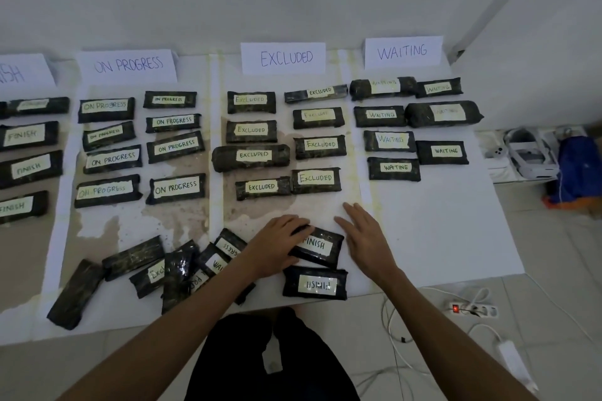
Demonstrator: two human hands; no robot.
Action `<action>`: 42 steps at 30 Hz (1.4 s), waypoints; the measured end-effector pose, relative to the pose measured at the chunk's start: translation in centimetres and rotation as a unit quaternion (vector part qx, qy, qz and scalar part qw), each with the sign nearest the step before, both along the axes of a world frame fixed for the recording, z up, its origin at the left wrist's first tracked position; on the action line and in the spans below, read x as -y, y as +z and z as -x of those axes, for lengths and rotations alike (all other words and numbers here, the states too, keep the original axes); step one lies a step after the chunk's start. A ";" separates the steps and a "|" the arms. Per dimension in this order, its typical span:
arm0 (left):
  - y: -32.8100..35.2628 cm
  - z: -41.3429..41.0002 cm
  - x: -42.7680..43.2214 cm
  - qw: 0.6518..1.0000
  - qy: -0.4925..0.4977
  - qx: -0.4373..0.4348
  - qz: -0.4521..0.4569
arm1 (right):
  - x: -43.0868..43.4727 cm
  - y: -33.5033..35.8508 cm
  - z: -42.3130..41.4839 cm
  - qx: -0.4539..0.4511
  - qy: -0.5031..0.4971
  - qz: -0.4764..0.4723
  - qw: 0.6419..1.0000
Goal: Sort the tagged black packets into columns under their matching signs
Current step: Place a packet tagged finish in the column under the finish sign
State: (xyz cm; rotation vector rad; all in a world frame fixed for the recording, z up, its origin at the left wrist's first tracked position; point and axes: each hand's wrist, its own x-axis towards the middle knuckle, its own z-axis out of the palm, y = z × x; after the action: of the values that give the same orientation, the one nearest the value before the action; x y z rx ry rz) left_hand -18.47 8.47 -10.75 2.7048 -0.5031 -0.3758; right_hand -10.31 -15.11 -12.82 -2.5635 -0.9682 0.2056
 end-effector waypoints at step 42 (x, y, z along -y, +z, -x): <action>6.3 23.7 -24.4 0.879 0.475 0.027 -0.044 | -32.8 7.2 11.9 -0.109 0.284 -0.079 0.949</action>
State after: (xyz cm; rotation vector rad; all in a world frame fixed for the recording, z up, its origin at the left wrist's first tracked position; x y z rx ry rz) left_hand -42.18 32.87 -4.47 2.6559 0.8463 -0.0359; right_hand -22.24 17.65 -5.61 -2.0082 -1.5371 0.5317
